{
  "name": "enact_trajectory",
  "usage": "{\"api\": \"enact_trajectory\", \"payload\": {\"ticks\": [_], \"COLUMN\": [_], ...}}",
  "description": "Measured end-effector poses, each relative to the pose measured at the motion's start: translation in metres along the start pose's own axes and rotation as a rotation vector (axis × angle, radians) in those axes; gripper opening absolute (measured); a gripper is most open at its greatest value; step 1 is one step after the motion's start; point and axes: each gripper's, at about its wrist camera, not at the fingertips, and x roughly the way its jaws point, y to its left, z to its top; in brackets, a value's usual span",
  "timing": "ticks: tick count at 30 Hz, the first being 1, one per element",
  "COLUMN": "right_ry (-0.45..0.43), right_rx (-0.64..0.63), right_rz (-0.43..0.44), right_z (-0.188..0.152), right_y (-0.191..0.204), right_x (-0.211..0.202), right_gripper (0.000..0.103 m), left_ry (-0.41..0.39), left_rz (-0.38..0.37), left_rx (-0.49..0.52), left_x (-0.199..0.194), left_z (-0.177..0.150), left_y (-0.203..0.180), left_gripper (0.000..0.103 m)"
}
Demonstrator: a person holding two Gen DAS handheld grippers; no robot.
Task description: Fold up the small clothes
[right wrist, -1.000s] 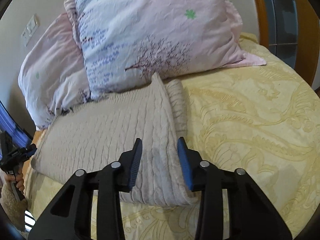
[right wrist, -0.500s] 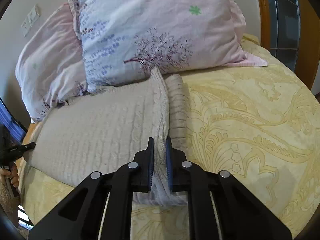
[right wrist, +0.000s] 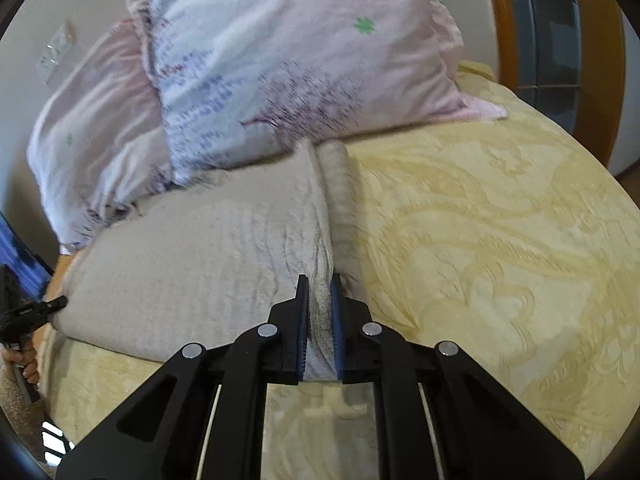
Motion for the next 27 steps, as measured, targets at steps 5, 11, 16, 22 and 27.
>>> {"api": "enact_trajectory", "payload": {"ticks": [5,11,16,22,27], "right_ry": [0.037,-0.103,-0.086,-0.015,0.065], "right_rx": [0.0,-0.071,-0.174,-0.191,-0.118], "right_rz": [-0.061,-0.073,0.019,0.06,0.018], "right_z": [-0.003,0.009,0.024,0.03,0.029], "right_y": [0.002,0.029,0.066,0.082,0.063], "right_x": [0.015,-0.016,0.0,0.035,0.066], "right_gripper": [0.012,0.047,0.053,0.053,0.056], "left_ry": [0.0,-0.118,-0.134,-0.066,-0.035], "left_rz": [0.022,0.052,0.014,0.026,0.02], "left_rx": [-0.002,0.011,0.077,0.106,0.038], "left_x": [0.007,-0.021,-0.017,0.015,0.032], "left_z": [0.005,0.015,0.02,0.02,0.021], "left_y": [-0.002,-0.012,-0.041,-0.055,-0.038], "left_gripper": [0.012,0.044,0.056,0.059,0.06]}}
